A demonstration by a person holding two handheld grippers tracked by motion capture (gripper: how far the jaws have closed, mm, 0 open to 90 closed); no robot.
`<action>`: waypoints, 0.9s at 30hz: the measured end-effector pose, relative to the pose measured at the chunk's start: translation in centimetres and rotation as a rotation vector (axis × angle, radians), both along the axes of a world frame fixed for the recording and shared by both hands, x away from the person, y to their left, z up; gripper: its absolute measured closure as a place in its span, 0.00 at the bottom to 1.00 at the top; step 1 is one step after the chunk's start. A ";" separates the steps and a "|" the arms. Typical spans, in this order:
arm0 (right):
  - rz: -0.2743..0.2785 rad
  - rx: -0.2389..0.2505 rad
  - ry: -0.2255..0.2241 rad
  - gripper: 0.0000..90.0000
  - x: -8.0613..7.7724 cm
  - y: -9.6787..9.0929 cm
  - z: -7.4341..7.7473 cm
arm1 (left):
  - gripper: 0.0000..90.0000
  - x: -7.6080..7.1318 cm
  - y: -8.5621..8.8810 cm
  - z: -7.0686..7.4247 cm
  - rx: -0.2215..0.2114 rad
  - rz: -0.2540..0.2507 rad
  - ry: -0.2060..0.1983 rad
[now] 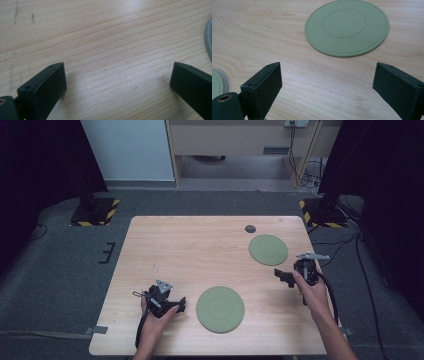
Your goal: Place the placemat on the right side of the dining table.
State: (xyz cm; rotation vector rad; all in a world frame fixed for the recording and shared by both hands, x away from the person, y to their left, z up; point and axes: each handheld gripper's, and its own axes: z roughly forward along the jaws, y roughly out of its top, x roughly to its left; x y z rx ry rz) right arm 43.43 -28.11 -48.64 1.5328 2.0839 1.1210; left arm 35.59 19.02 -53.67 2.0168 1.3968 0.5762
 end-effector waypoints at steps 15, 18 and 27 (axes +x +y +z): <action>0.067 -0.027 0.025 0.10 -1.8 1.7 -1.4 | 0.00 0.0 0.0 0.0 0.000 0.000 0.000; 0.077 -0.032 0.027 0.10 -2.1 1.9 -1.7 | 0.00 0.0 0.0 0.0 0.000 0.000 0.000; 0.090 -0.036 0.043 0.10 -2.6 2.4 -2.6 | 0.00 0.0 0.0 0.0 0.000 0.000 0.000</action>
